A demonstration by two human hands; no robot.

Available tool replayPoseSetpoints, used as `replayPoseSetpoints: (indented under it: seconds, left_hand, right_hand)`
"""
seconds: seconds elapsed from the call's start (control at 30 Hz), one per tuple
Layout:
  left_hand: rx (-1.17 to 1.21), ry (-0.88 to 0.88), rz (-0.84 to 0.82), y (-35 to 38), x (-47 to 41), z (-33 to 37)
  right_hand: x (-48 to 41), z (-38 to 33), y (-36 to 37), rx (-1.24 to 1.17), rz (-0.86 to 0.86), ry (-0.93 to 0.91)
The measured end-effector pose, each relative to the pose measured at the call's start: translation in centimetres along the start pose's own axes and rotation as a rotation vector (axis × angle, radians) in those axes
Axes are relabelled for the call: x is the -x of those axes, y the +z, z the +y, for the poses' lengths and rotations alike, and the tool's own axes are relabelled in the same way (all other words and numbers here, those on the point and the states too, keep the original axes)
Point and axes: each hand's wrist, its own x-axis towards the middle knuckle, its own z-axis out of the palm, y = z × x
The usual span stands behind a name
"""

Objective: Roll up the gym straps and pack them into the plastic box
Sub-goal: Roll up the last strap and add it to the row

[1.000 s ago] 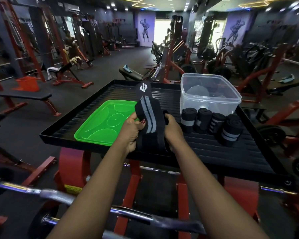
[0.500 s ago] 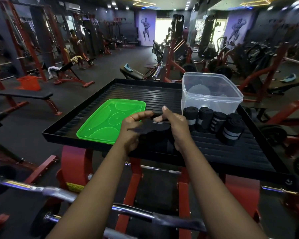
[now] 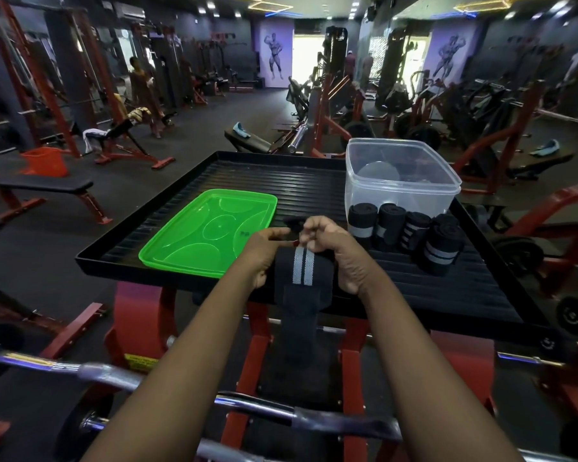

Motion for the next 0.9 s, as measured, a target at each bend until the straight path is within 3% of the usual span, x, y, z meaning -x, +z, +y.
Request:
replayPoseSetpoints:
  seconds: [0.17,0.23,0.47,0.5,0.57,0.63,0.9]
  left_hand:
    - [-0.369,0.059,-0.012,-0.2,-0.1,0.0]
    - [-0.497,0.108,-0.025,-0.1,-0.4,0.2]
    - [-0.571,0.089,-0.036,-0.1,-0.6,0.4]
    - [-0.573,0.081,-0.041,-0.1,-0.7,0.3]
    - [-0.532,0.071,-0.079,-0.1,-0.6,0.2]
    - [-0.351,-0.033,-0.047,0.1,-0.4,0.2]
    - [-0.131,-0.141,-0.033,0.3,-0.5,0.0]
  right_hand:
    - [0.7,-0.3,0.0,0.19,-0.157,0.093]
    - [0.6,-0.1,0.3,0.27,-0.106,0.092]
    - [-0.3,0.3,0.4,0.265,0.096,0.057]
    - [-0.7,0.3,0.2,0.367,0.131,0.039]
    - [-1.9,0.3,-0.4,0.797,0.272,-0.026]
    - [-3.1,0.1,-0.9,1.164,0.368,-0.028]
    - [-6.3,-0.1,-1.6,1.568,0.373,-0.026]
